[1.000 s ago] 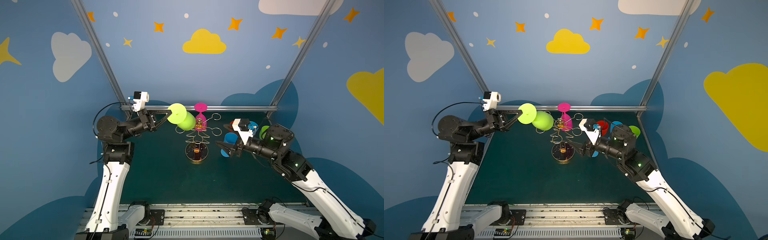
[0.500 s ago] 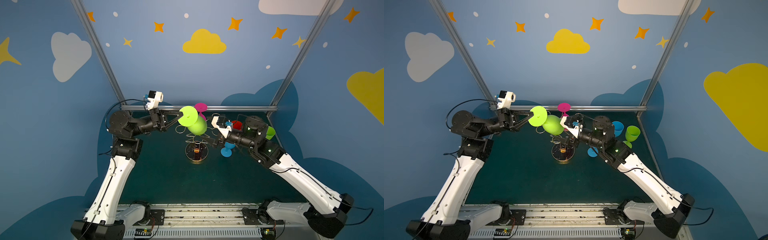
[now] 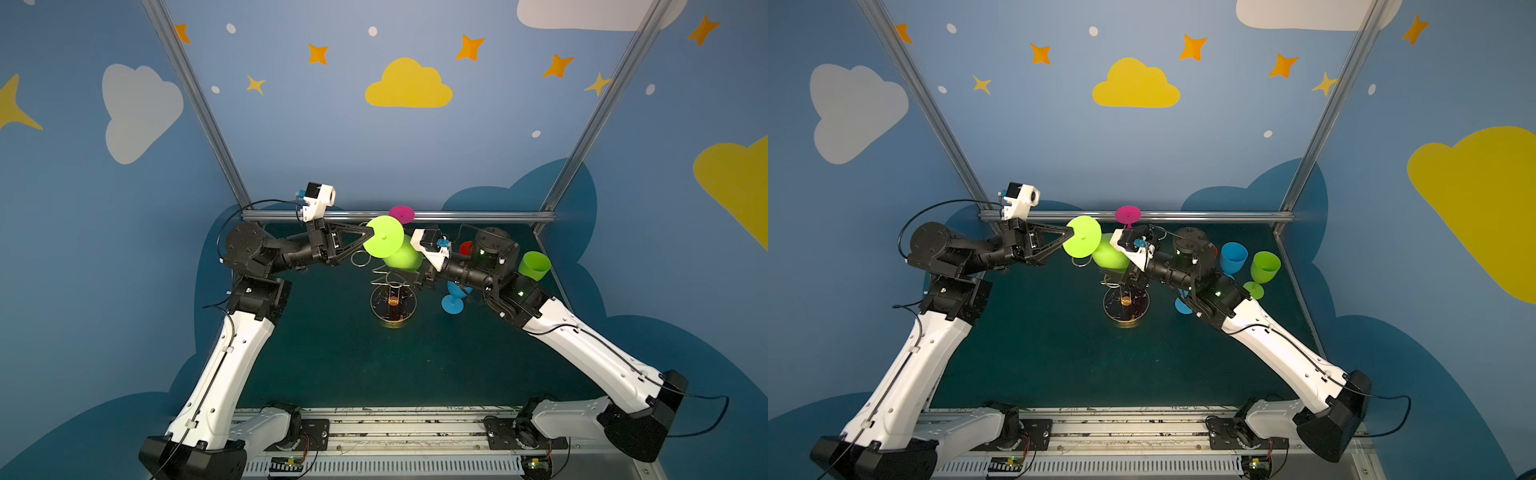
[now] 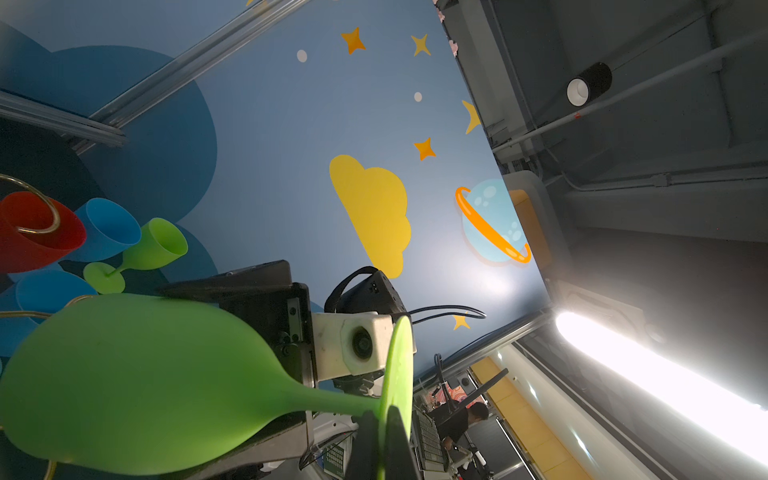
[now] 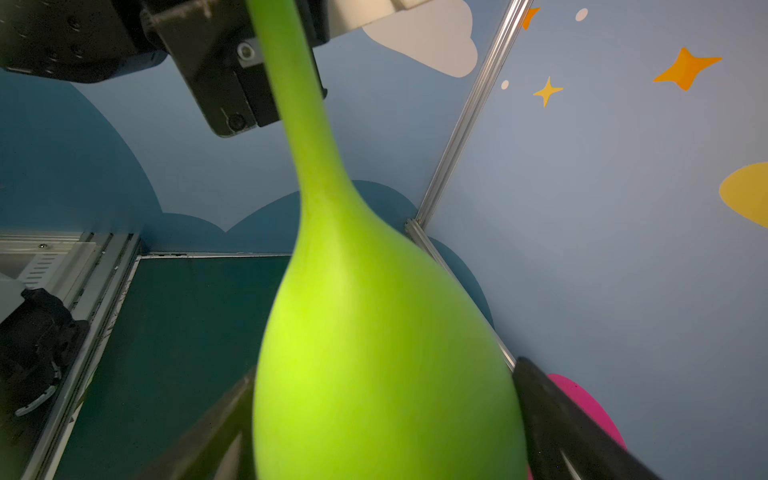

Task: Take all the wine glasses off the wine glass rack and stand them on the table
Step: 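Close the right gripper around the green glass bowl held by left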

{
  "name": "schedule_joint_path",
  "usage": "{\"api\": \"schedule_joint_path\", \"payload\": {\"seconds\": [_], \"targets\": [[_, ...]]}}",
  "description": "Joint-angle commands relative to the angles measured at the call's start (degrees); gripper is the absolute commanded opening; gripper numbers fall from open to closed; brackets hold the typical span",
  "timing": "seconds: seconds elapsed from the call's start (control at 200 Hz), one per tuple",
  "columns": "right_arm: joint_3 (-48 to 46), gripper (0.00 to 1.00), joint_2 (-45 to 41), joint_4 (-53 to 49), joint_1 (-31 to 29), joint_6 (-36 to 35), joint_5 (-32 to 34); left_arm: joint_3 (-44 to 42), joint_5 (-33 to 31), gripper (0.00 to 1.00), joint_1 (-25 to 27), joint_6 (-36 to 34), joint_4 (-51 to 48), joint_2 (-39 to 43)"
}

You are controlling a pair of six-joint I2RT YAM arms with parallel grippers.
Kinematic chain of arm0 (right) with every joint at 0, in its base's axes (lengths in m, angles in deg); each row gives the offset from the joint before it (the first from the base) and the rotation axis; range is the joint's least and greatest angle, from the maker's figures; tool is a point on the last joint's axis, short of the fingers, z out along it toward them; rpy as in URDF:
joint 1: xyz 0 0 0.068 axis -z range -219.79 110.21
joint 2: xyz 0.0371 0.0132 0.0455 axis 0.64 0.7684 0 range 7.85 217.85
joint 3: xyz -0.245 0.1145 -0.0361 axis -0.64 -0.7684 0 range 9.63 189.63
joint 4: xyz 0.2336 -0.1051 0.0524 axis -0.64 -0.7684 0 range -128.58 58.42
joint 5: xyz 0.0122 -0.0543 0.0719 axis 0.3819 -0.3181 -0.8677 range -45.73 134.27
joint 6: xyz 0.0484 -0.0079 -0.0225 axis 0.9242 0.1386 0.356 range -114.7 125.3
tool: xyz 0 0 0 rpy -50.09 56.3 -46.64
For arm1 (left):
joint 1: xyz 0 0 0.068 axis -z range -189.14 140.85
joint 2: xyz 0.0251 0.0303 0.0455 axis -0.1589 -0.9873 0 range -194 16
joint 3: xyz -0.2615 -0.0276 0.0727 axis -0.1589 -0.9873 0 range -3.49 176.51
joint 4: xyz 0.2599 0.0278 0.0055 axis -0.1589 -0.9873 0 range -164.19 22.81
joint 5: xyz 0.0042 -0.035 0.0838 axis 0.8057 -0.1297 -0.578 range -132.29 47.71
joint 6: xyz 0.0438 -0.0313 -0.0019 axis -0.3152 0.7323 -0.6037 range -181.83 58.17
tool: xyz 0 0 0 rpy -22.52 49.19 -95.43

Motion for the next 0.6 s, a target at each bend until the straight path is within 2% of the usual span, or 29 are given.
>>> {"api": "schedule_joint_path", "payload": {"seconds": [0.0,0.14,0.265,0.37,0.41,0.481,0.591], "targets": [[2.52,0.88,0.74,1.42,-0.45,1.4,0.93,0.97,-0.48,0.03,0.54,0.19,2.69,-0.19],[2.38,0.81,0.65,0.69,-0.68,2.1,1.66,0.97,-0.65,0.03,0.7,0.01,2.93,-0.38],[1.95,0.6,-0.31,-0.23,-0.73,3.0,2.44,0.8,-0.96,0.03,0.69,-0.5,2.9,-0.77],[1.37,0.51,-1.57,-0.86,-0.84,5.75,4.15,0.71,-1.42,0.03,0.69,-1.77,2.0,-1.1],[0.9,0.49,-2.32,-1.2,-0.82,6.52,5.06,0.87,-1.55,0.11,0.73,-2.87,1.15,-1.34],[1.14,0.43,-3.7,-3.7,-0.8,8.56,7.92,1.44,-1.74,0.44,0.6,-6.74,-1.62,-1.41],[2.13,0.34,-6.46,-11.27,-0.86,12.17,13.31,2.83,-4.85,0.62,0.55,-19.38,-11.74,-0.32]]}}
